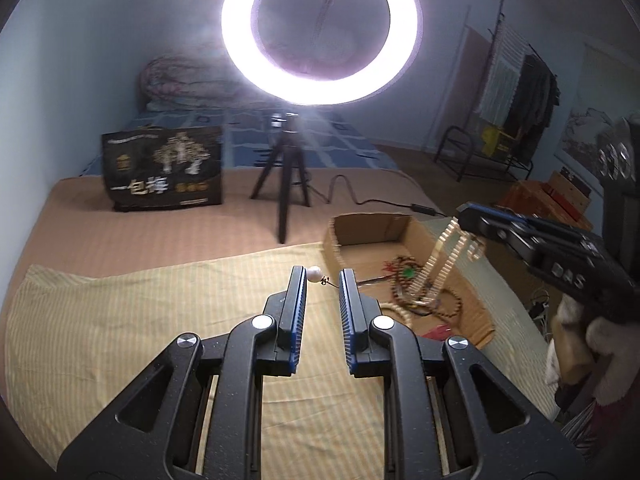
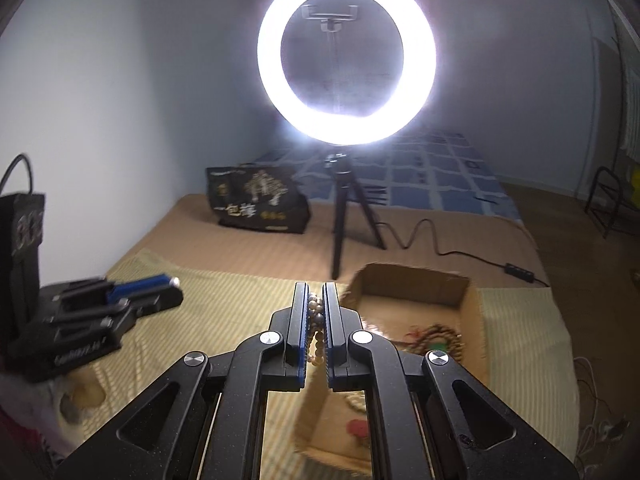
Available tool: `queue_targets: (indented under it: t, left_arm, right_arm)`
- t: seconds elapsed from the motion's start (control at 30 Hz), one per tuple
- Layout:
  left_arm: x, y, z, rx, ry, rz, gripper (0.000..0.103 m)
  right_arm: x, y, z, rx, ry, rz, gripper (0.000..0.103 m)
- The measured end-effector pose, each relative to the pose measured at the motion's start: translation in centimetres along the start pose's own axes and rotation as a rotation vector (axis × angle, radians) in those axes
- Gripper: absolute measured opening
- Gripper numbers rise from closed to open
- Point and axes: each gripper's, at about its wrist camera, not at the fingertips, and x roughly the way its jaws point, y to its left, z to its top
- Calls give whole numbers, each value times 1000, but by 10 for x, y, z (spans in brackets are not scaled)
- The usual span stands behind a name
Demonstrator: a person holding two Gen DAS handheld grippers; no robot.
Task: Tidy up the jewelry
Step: 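Carry the earring in the left tool and pearl necklace in the right tool to the box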
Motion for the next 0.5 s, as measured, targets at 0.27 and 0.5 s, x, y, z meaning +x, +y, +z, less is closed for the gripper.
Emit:
queue_targets:
  t: [0.27,0.5]
  left_arm:
    - [31,-42,3,50,23,-44,15]
    - [59,-63,2,73,53,-64,15]
  right_arm:
    - [12,-32,9,17,15,-54,5]
    - [35,-54,14,10,53,-91,5]
